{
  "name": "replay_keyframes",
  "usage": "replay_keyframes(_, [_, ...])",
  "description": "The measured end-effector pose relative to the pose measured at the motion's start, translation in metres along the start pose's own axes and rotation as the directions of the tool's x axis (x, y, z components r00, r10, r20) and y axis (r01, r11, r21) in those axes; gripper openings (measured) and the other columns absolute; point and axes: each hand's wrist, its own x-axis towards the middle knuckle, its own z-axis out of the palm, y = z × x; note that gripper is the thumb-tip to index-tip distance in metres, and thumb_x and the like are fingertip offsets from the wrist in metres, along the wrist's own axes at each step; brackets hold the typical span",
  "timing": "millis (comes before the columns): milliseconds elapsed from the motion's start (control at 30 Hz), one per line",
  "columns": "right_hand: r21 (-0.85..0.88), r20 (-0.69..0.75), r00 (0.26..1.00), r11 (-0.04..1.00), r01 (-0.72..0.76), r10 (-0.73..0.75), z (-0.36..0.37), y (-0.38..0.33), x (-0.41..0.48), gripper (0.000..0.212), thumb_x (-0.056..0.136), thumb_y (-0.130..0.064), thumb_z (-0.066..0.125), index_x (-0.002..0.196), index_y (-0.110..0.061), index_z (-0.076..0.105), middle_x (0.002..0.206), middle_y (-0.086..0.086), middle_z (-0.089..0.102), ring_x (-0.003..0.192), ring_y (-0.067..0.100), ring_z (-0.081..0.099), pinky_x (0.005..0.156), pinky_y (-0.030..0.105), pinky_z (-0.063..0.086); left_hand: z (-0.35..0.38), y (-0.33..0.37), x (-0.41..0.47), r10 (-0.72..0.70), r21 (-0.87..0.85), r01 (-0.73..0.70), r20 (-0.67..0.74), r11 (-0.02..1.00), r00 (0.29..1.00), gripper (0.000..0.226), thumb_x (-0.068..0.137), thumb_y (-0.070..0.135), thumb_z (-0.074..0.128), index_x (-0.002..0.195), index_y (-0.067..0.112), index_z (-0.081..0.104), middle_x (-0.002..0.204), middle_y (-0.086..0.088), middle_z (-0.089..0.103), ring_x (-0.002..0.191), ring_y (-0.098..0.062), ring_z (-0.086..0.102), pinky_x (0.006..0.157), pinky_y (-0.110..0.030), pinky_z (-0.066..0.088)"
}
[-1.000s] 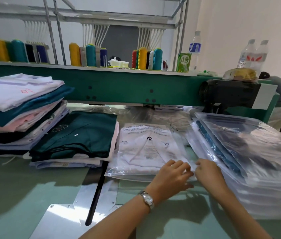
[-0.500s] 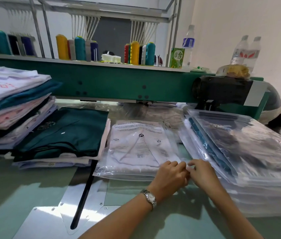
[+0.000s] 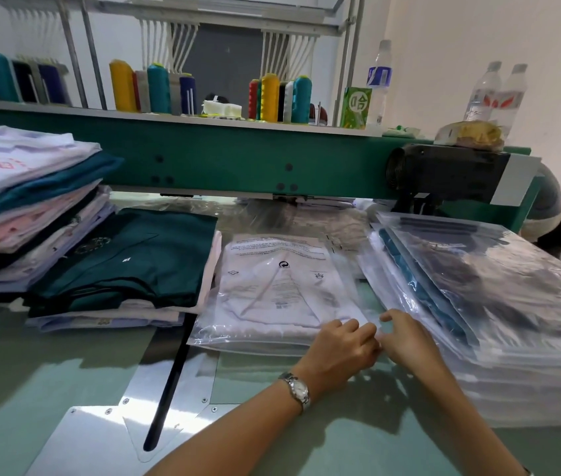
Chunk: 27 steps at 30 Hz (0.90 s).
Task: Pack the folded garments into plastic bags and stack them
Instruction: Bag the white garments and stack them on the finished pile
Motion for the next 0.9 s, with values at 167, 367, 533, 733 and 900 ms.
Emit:
replay_keyframes(167, [-0.032,-0.046,0.999,0.999,0.026,-0.028,0.002,-0.001,0.001,0.033,0.09,-0.009,0.05,0.121,-0.017,0.044,0.113,0.012,0.064,0.095,0.028,0.063,0.077,0.037,0.05,-0.011,-0.007,0.0,0.025,0.046,-0.029,0.082,0.999,0.996,0.02,0.08,0.017,0.063,0.061,0.019,0.058,0.069,0.003,0.054,0.06,-0.016,0.05,0.049,-0.028,0.032])
replay_keyframes(367, [-0.075,-0.054,0.996,0.995,0.067,-0.071,0.002,0.004,0.0,0.017,0.095,-0.008,0.045,0.111,-0.013,0.042,0.11,0.015,0.064,0.093,0.032,0.062,0.077,0.036,0.049,-0.04,-0.04,-0.035,0.05,0.094,-0.054,0.046,0.994,0.998,0.022,0.08,0.014,0.063,0.06,0.019,0.055,0.068,0.002,0.053,0.06,-0.017,0.049,0.047,-0.03,0.035])
replay_keyframes(533, [-0.182,-0.039,0.995,0.98,0.084,-0.093,0.007,0.003,-0.001,0.035,0.095,-0.006,0.041,0.128,-0.003,0.029,0.123,0.019,0.06,0.11,0.036,0.058,0.083,0.036,0.045,-0.075,-0.074,-0.079,0.047,0.162,-0.051,0.028,0.986,0.998,0.024,0.081,0.012,0.063,0.059,0.018,0.053,0.067,0.001,0.051,0.058,-0.018,0.048,0.047,-0.03,0.037])
replay_keyframes(733, [-0.27,-0.051,0.994,0.959,0.082,-0.099,0.015,0.005,0.0,0.043,0.09,0.001,0.039,0.131,-0.003,0.026,0.107,0.019,0.064,0.1,0.036,0.061,0.077,0.037,0.045,-0.121,-0.114,-0.124,0.084,0.256,-0.101,0.077,0.961,0.994,0.024,0.082,0.013,0.068,0.061,0.019,0.056,0.069,0.003,0.05,0.058,-0.016,0.042,0.048,-0.03,0.033])
replay_keyframes(900, [-0.343,-0.076,0.987,0.933,0.107,-0.142,0.019,0.004,0.003,0.032,0.088,0.003,0.039,0.117,-0.004,0.028,0.098,0.017,0.066,0.093,0.037,0.063,0.069,0.036,0.041,-0.153,-0.137,-0.148,0.087,0.302,-0.122,0.127,0.946,0.988,0.023,0.081,0.011,0.068,0.062,0.019,0.058,0.07,0.005,0.052,0.057,-0.015,0.042,0.046,-0.029,0.037])
